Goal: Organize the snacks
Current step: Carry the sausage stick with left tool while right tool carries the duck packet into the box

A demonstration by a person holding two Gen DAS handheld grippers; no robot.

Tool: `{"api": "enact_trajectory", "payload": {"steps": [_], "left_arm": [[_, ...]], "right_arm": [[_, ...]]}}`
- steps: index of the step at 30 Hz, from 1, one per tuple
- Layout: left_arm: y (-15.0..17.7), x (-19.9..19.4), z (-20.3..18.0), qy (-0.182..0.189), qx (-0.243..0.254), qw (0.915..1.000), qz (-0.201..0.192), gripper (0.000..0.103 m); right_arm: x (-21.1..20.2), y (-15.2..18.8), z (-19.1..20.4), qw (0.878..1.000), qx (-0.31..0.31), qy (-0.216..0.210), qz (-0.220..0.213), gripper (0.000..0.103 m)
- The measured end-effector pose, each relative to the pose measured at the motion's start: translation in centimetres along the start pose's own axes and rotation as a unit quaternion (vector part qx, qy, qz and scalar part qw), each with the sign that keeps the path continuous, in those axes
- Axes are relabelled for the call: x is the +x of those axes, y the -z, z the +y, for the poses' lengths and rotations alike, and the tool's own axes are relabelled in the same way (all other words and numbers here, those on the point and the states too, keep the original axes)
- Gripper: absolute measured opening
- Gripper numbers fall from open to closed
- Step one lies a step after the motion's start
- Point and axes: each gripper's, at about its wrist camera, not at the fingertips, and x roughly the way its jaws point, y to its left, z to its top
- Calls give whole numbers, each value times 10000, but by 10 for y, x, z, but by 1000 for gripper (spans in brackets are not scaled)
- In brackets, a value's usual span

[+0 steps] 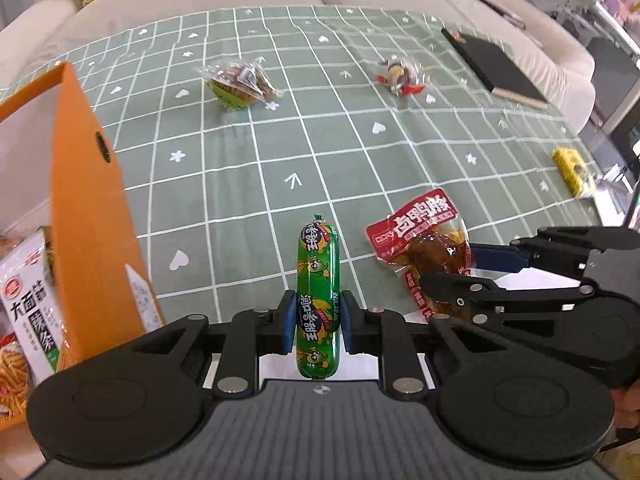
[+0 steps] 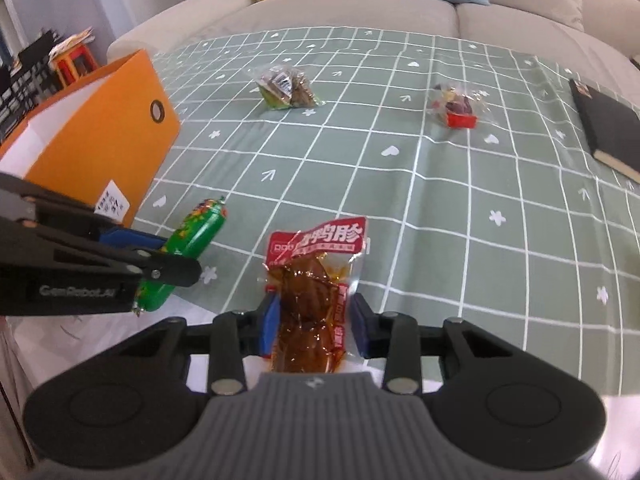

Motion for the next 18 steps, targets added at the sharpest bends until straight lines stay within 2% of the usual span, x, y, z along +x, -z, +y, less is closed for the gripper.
{"api": "enact_trajectory", "payload": {"steps": [1, 2, 3, 5, 7, 12, 18], "left_arm": [[1, -3, 1, 40, -51, 10000, -42, 24], [2, -7, 3, 82, -110, 9999, -84, 24], [3, -11, 4, 120, -177, 9997, -131, 24], [6, -17, 6, 193, -282, 9992, -211, 24], [8, -21, 7, 229, -353, 9988, -255, 24], [13, -28, 9, 250, -394, 9985, -299, 24], [16, -46, 14, 351, -501, 9966, -553, 24]], "right_arm": [[-2, 0, 2, 10000, 15, 65, -36, 34], [-5, 1, 2, 9999, 48, 75, -84, 25], [-8, 1, 3, 9998, 128, 45, -142, 21], [-17, -1, 3, 9988, 366, -3, -330, 6], [-25, -2, 4, 9971, 575, -69, -500, 0], [-30, 1, 16, 9965, 592, 20, -598, 0], [-44, 1, 26, 9941, 702, 63, -829, 0]]}}
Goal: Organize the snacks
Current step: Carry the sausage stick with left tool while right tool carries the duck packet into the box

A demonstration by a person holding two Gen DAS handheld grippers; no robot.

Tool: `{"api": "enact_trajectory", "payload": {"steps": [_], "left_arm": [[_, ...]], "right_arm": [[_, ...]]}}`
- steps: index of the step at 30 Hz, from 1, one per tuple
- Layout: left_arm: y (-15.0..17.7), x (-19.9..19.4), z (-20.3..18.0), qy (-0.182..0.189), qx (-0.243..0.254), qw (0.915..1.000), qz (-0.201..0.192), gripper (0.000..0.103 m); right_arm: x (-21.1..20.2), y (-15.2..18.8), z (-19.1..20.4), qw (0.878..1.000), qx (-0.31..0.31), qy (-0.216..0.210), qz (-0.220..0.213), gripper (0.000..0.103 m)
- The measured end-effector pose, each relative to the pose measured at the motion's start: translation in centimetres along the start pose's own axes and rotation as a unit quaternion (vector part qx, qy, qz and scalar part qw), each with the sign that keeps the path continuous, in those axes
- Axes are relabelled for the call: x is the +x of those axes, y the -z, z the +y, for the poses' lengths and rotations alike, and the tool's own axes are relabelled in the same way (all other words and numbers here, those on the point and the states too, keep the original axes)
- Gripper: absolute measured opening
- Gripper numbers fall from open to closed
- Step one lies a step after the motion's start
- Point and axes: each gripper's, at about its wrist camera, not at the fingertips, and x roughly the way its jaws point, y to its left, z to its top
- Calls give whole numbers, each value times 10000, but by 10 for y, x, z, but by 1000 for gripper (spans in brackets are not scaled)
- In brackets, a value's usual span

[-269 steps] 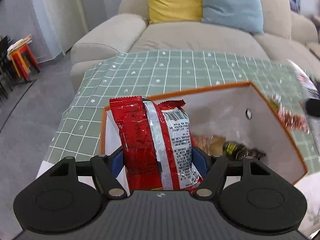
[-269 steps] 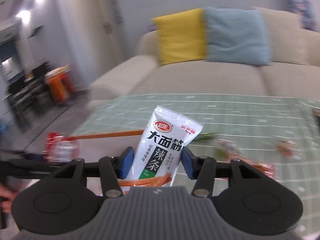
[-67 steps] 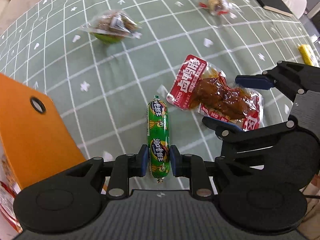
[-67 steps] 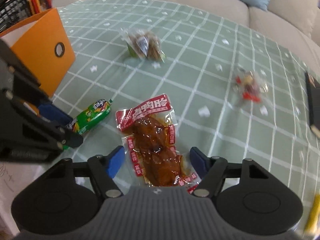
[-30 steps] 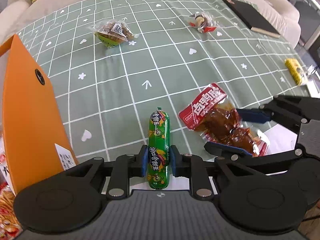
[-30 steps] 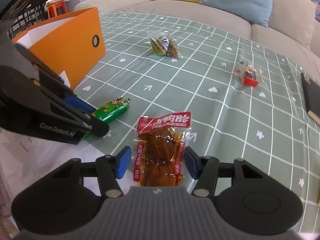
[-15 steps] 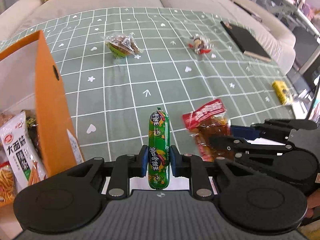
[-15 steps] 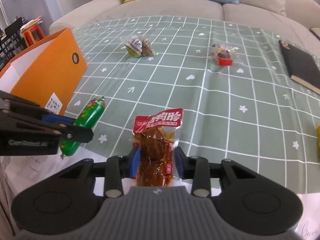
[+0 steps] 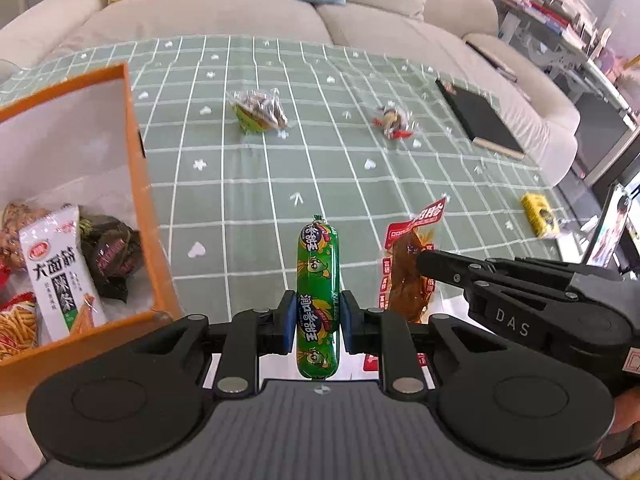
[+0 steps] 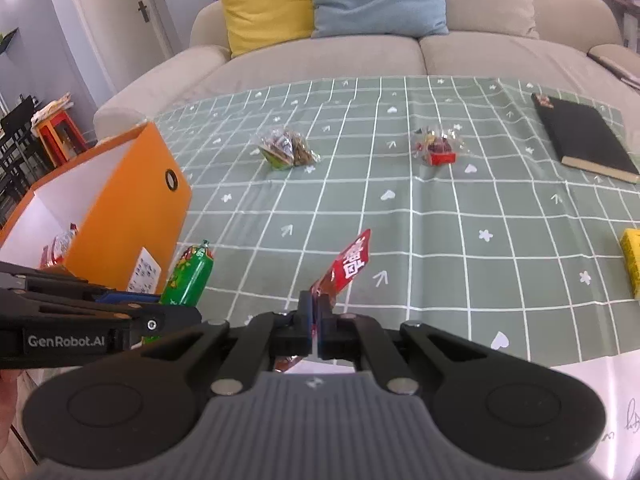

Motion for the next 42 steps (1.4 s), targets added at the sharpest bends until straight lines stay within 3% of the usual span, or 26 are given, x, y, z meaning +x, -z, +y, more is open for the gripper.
{"api": "enact_trajectory", "payload": {"steps": [13, 23, 33, 42], "left_arm": [[-11, -63, 23, 57, -491, 9956, -790, 24], [-24, -103, 68, -407, -1032, 9864, -1216, 24], [-28, -123, 121, -796, -1543, 9746, -1413, 24], [-27, -109, 158, -1111, -1728, 9726, -1091, 24]], "right_arm": [[-56, -25, 24, 9953, 238, -352, -866, 0], [-70, -66, 92, 9854, -403, -1040, -1286, 0], [-48, -96, 182, 9689, -1420, -1518, -1345, 0], [2, -104, 233, 9605, -2181, -1389, -1028, 0]]}}
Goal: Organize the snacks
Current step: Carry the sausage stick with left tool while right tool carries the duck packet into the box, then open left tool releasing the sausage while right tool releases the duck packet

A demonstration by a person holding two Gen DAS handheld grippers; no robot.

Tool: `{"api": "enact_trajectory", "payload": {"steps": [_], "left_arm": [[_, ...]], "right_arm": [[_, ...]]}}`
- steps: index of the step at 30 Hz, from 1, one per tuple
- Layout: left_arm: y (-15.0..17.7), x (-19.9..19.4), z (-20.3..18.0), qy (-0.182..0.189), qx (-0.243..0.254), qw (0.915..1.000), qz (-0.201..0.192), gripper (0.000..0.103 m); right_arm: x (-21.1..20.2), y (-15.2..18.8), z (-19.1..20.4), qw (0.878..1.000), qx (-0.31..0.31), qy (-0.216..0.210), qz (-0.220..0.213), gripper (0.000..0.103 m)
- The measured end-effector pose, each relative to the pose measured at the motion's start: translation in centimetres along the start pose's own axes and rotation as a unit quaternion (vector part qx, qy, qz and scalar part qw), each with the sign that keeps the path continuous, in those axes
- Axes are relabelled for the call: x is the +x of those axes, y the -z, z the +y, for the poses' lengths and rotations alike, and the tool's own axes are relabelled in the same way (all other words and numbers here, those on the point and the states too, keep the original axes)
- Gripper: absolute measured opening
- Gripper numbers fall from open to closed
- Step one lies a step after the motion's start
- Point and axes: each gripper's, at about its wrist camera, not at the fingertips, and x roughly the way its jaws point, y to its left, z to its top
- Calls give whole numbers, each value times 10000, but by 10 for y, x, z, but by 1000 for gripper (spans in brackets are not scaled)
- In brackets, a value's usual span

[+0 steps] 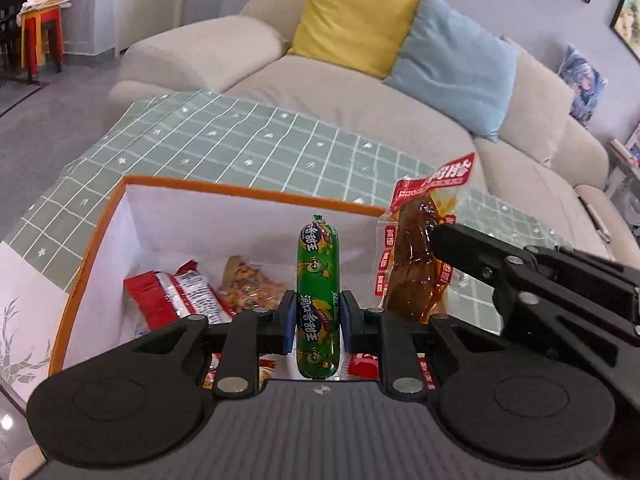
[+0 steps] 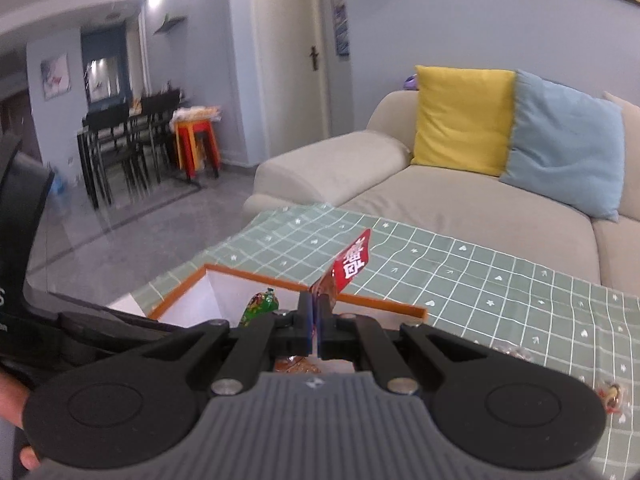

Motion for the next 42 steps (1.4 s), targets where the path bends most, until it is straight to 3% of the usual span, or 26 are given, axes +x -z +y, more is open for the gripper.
{"api": "enact_trajectory", "payload": {"steps": [9, 19, 32, 37, 42], "left_arm": [[1, 35, 17, -147, -59, 9990, 430, 24], [6, 72, 31, -173, -117, 9943, 1043, 24], [14, 96, 39, -273, -258, 9858, 1635, 24], [17, 92, 39, -280, -266, 9854, 1658, 26], [19, 84, 39, -285, -292, 9870, 1553, 38]], "right_arm": [[53, 15, 9, 9951, -702, 387, 584, 0], [85, 36, 7, 9885, -1013, 445, 1034, 0], [100, 50, 7, 9824, -1210, 502, 1330, 0], [99, 52, 3, 9818, -1130, 559, 1420, 0], [89, 50, -2, 9844, -906, 585, 1389, 15]]}}
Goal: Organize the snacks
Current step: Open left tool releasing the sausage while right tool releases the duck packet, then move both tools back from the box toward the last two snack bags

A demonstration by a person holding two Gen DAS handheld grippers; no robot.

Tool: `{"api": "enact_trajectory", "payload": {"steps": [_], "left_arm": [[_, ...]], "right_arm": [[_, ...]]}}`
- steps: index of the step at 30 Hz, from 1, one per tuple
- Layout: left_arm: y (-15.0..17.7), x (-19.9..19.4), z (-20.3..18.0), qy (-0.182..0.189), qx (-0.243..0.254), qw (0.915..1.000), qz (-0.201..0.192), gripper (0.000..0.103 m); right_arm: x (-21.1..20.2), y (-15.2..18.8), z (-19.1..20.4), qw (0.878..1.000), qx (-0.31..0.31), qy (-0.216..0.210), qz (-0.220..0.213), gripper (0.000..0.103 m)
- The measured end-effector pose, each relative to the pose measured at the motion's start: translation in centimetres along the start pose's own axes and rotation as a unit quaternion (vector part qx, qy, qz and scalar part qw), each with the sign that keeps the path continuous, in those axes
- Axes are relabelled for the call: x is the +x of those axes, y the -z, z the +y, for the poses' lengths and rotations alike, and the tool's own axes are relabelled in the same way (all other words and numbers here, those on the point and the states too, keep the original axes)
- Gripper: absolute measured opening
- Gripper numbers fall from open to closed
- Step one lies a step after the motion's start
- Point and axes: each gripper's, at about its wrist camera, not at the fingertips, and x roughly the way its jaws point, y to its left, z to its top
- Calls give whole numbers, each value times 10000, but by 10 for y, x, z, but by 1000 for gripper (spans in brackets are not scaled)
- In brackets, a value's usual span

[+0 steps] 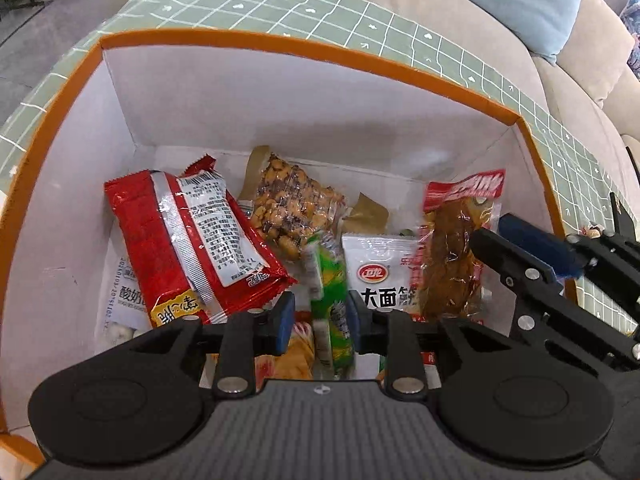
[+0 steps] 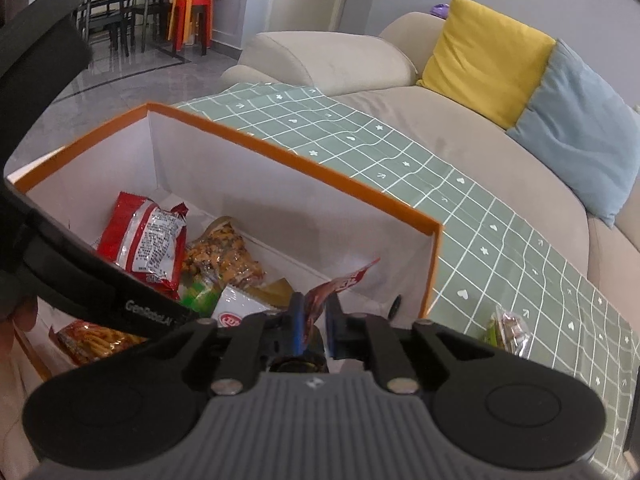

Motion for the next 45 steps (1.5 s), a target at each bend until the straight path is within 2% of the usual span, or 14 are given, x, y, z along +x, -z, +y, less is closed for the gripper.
{"api": "enact_trajectory", "payload": {"steps": [2, 5, 11, 13, 16, 18, 20, 23, 29, 34, 38, 40, 42, 45], "left_arm": [[2, -5, -1, 1, 42, 10000, -84, 46], [7, -18, -5, 101, 73, 9990, -425, 59], [17, -49, -13, 259, 157, 9931, -1137, 69], [21, -58, -18, 270, 217, 9899, -1378, 70], [29, -71, -31, 173, 505, 9824, -1790, 75], [36, -80, -44, 29, 769, 9745, -2107, 78], [43, -86, -56, -74, 1003, 9662, -2374, 79], [50, -91, -74, -80, 1320, 9566, -2595, 79], [61, -87, -115, 69, 1849, 9454, -2685, 76], [65, -74, -148, 139, 2244, 9409, -2534, 73], [59, -61, -167, 385, 2281, 9467, -2242, 74], [52, -54, -175, 528, 2174, 9530, -2044, 82], [45, -49, -181, 708, 2066, 9576, -1880, 84], [37, -38, -195, 774, 2119, 9588, -1725, 84]], "right_arm": [[-7, 0, -2, 9999, 93, 16, -79, 30], [-20, 1, -4, 9997, 138, 56, -215, 35], [-54, 6, -15, 9972, 447, 136, -579, 54], [-65, 10, -21, 9957, 620, 145, -666, 57], [-83, 19, -31, 9930, 866, 211, -770, 65], [-92, 26, -38, 9913, 1004, 242, -816, 68], [-103, 35, -46, 9893, 1152, 267, -852, 75], [-114, 50, -55, 9871, 1318, 296, -856, 83], [-124, 86, -78, 9864, 1422, 455, -690, 91], [-118, 120, -109, 9814, 1643, 806, -580, 92], [-109, 141, -130, 9744, 1875, 1139, -490, 92], [-103, 148, -140, 9707, 1960, 1324, -430, 93], [-98, 151, -150, 9675, 2042, 1440, -394, 93], [-89, 154, -165, 9645, 2124, 1528, -360, 94]]}}
